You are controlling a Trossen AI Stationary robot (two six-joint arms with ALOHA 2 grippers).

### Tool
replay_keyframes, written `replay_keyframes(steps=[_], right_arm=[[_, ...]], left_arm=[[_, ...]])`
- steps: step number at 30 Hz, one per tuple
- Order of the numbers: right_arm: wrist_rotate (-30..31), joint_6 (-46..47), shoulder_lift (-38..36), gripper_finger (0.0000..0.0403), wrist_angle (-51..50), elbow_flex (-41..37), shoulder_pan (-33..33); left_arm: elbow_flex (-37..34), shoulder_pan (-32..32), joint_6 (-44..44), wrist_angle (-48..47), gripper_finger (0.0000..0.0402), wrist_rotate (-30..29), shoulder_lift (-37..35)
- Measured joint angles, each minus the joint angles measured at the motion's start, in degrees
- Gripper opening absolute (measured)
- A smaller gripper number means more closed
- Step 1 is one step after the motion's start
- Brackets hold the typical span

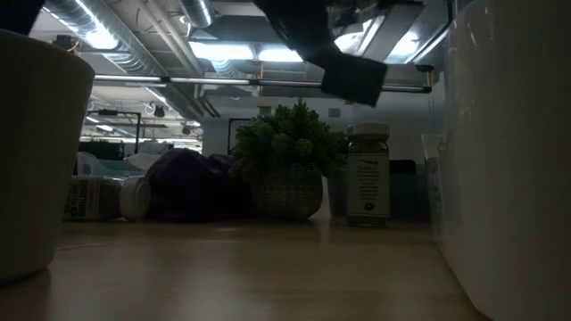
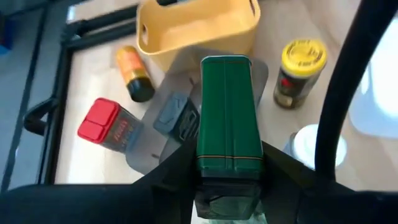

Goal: Sort spices by type
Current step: Put the green seasoning can into the black bin

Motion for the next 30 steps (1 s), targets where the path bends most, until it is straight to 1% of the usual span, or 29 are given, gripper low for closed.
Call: replay_keyframes(steps=[4,7,9,12,16,20,25,28,30], right_arm=[[1.2,2.1,-1.3,0.0285,-1.5,-0.4,0.0],[3.2,3.6,-3.4,0.0285,-0.7,-3.3,0.0],[4.1,4.2,-5.1,0.0285,-0.2,-6.0,0.0],[5.7,5.5,-8.1,0.0285,0.9,-10.8,0.0],[5.8,7.7,-12.0,0.0285,4.1,-17.6,0.0],[5.5,9.3,-15.0,0.0285,7.1,-23.8,0.0],[4.4,11.1,-16.5,0.0285,11.8,-30.6,0.0],[3.2,11.3,-16.4,0.0285,14.5,-33.7,0.0],[2.7,11.3,-16.2,0.0285,16.6,-35.6,0.0]], left_arm=[[9.2,0.0,4.9,-8.1,0.0119,0.0,6.7],[15.7,0.0,8.8,-13.3,0.0119,-0.6,11.4],[19.5,-0.1,11.7,-16.1,0.0119,-3.0,14.1],[23.1,-0.2,16.5,-19.7,0.0119,-7.8,17.3],[23.7,-0.2,21.4,-21.4,0.0119,-12.7,19.0],[23.8,-0.2,24.1,-21.7,0.0119,-16.3,19.9],[23.8,-0.5,27.0,-22.9,0.0119,-16.8,21.0],[23.8,-1.4,30.4,-22.6,0.0119,-17.3,22.5],[23.8,-2.1,33.1,-22.6,0.0119,-18.8,23.5]])
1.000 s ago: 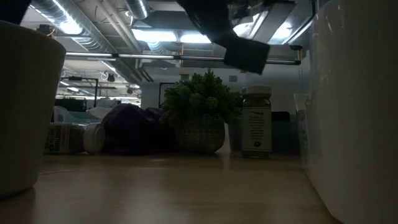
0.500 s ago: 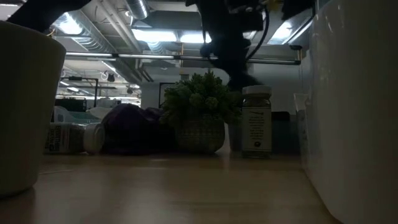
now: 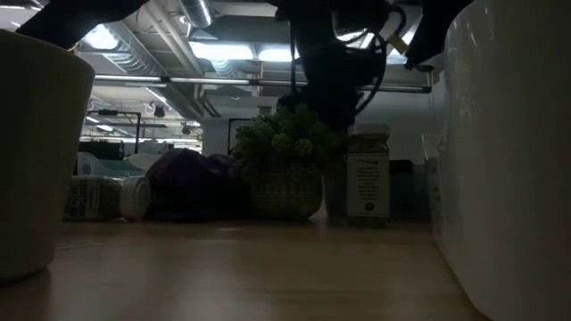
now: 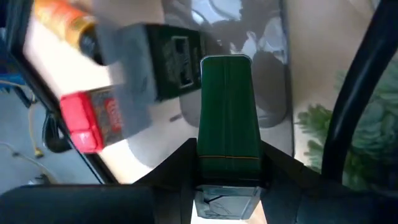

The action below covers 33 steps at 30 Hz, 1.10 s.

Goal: Sort spices by type
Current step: Put the green seasoning can into the black bin

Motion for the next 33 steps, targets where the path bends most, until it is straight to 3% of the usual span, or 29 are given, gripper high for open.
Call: replay_keyframes(steps=[7,16,33], right_arm=[[-3.1,0.0,0.1,0.0285,5.2,-4.8,0.0],[-3.9,0.0,0.1,0.0285,6.4,-6.2,0.0],[-6.4,-0.1,0.1,0.0285,6.3,-6.2,0.0]], left_arm=[[0.1,-2.5,9.8,0.6,0.0119,-5.6,2.1],[0.0,-3.9,21.1,3.3,0.0119,-6.8,2.2],[-0.3,-3.3,28.3,3.5,0.0139,-6.8,2.8]])
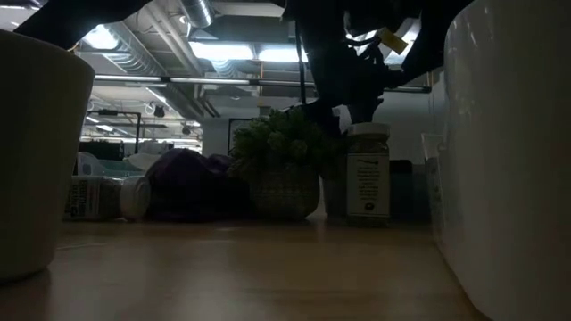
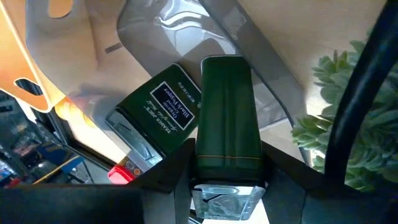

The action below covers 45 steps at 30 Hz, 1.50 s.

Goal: Sort spices by type
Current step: Put the green seasoning can into the black bin

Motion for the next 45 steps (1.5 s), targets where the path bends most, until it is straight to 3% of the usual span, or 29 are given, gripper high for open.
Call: replay_keyframes(steps=[16,25,45], right_arm=[[-0.9,0.0,0.0,0.0285,-1.5,0.0,0.0],[-2.1,0.0,0.0,0.0285,-1.5,0.0,0.0],[-4.5,0.0,0.0,0.0285,-1.5,0.0,0.0]], left_arm=[[0.0,0.0,-0.1,1.0,0.0141,0.2,0.0],[-0.1,0.1,-2.7,2.7,0.0141,4.9,0.0],[-0.1,0.1,-2.1,4.2,0.0141,4.5,0.0]])
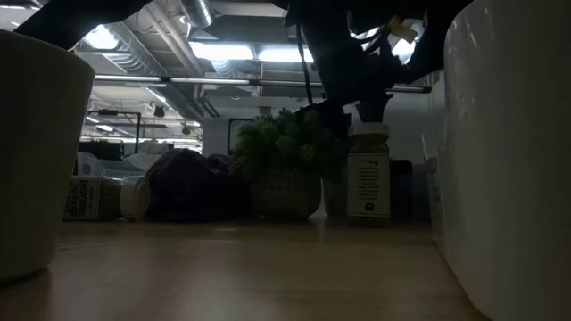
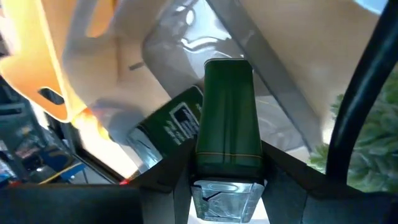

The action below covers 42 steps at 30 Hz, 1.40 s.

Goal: Sort spices by type
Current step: Put the green seasoning can into the black bin

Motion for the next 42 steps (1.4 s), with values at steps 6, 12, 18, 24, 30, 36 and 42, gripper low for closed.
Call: replay_keyframes(steps=[6,12,18,24,30,36,42], right_arm=[[0.0,0.0,0.0,0.0285,0.0,0.0,0.0],[0.0,0.0,0.0,0.0285,0.0,0.0,0.0],[0.0,0.0,0.0,0.0285,0.0,0.0,0.0],[0.0,0.0,0.0,0.0285,0.0,0.0,0.0],[-0.4,0.0,0.0,0.0285,0.0,0.0,0.0],[-0.4,0.0,0.0,0.0285,0.0,0.0,0.0],[-0.4,0.0,0.0,0.0285,0.0,0.0,0.0]], left_arm=[[0.0,0.0,-2.5,1.4,0.0141,0.2,0.0],[0.0,0.0,-1.4,0.9,0.0141,0.1,0.0],[0.0,0.0,-1.7,0.6,0.0141,0.0,0.0],[0.0,0.0,-2.0,1.0,0.0141,0.0,0.0],[0.0,0.0,-2.6,1.8,0.0141,0.2,0.0],[0.0,0.0,-2.6,1.7,0.0148,0.3,0.0],[0.0,0.0,-2.9,1.7,0.0197,0.2,-0.1]])
